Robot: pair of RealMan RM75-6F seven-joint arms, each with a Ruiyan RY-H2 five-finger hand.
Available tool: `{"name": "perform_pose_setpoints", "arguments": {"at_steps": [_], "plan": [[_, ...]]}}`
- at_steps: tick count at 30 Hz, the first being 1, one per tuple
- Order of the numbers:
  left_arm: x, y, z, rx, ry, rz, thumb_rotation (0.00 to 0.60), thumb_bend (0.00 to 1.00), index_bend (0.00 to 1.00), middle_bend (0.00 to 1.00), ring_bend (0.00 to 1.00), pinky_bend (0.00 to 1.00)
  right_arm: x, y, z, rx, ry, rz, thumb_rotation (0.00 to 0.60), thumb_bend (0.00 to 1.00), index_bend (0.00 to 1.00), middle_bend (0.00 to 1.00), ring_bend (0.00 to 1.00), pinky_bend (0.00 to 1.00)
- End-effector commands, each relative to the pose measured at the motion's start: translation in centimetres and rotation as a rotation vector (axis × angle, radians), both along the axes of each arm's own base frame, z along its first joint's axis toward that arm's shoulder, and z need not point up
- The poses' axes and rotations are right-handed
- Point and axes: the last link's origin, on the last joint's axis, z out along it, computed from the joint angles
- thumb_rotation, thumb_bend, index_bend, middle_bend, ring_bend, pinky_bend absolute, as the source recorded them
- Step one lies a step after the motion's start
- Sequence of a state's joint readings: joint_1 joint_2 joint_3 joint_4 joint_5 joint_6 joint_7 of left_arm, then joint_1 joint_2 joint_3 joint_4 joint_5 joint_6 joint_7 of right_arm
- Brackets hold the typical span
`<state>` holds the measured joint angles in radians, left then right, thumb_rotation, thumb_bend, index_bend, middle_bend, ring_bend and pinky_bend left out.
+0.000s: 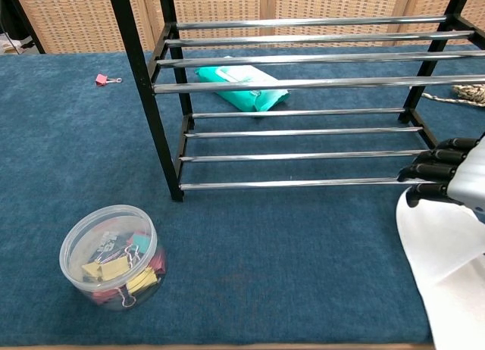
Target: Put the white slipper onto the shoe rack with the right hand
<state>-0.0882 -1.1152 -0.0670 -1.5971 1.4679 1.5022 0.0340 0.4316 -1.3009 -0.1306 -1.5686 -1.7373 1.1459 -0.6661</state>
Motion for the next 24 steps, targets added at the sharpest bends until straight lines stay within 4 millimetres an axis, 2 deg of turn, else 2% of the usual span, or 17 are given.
{"name": "perform_pose_setpoints", "arguments": {"at_steps": [1,3,7,11,16,24], "plan": [[0.0,0.0,-0.1,-0.003,0.002,0.000,0.600,0.00,0.00,0.00,0.00,0.00,-0.3,-0.1,0.2,-0.001,-0.007,-0.014,0.600,0.09,0.29,0.18,0.19,0.22],[0.0,0.0,-0.1,-0.002,0.003,0.000,0.600,0.00,0.00,0.00,0.00,0.00,-0.5,-0.1,0.1,0.007,-0.015,-0.024,0.600,0.09,0.30,0.20,0.20,0.25],[0.0,0.1,0.0,-0.001,0.000,0.001,0.600,0.00,0.00,0.00,0.00,0.00,-0.5,0.1,-0.3,0.034,-0.045,-0.041,0.600,0.10,0.33,0.27,0.29,0.38],[0.0,0.1,0.0,-0.003,-0.001,0.000,0.600,0.00,0.00,0.00,0.00,0.00,-0.8,0.1,-0.8,0.055,-0.062,-0.059,0.600,0.16,0.37,0.33,0.35,0.49],[0.0,0.1,0.0,-0.002,-0.004,0.002,0.600,0.00,0.00,0.00,0.00,0.00,-1.1,0.2,-1.0,0.065,-0.092,-0.075,0.600,0.18,0.41,0.37,0.39,0.55],[0.0,0.1,0.0,-0.005,-0.005,0.004,0.600,0.00,0.00,0.00,0.00,0.00,-2.1,0.4,-0.8,0.064,-0.154,-0.112,0.600,0.18,0.41,0.38,0.44,0.65]]}}
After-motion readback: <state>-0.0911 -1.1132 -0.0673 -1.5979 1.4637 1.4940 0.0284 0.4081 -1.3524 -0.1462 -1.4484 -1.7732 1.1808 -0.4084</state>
